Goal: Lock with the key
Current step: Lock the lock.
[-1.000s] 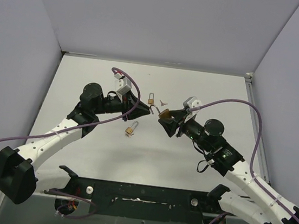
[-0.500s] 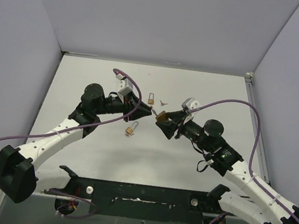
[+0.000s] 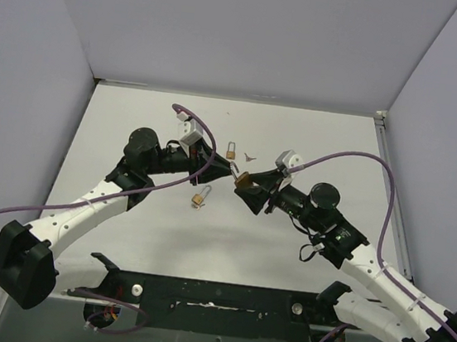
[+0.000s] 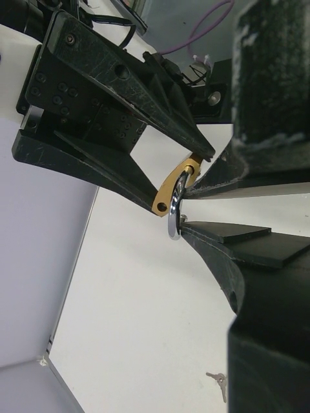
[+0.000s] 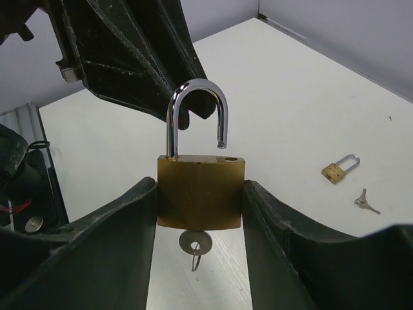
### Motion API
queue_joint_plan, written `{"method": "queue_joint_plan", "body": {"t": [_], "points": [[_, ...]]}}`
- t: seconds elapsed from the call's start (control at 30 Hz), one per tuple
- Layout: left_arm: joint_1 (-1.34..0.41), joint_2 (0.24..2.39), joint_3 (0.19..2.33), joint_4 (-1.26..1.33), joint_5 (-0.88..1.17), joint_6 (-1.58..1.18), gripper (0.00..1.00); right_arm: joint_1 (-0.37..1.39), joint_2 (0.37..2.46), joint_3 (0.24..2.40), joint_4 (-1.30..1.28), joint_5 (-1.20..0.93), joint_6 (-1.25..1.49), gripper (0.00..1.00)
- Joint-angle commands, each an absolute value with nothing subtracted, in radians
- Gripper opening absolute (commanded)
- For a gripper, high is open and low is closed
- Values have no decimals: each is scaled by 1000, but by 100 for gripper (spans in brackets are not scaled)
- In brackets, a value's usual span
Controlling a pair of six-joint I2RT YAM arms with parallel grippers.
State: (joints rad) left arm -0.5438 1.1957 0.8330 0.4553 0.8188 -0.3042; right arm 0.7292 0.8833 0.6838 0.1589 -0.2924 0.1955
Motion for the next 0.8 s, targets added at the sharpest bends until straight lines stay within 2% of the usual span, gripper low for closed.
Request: {"method": "queue_joint_plan", "body": {"t": [0.0,0.33,0.77], "points": [[-555,1195,898,548,840,-333,20,736,895,689,299,-304,213,0],[-556,1179,900,544,851,-362,20,738,868,661,308,-186,175,0],[-557,1157,900,591,858,-425,22,741,874,648,326,-168,155,0]]}}
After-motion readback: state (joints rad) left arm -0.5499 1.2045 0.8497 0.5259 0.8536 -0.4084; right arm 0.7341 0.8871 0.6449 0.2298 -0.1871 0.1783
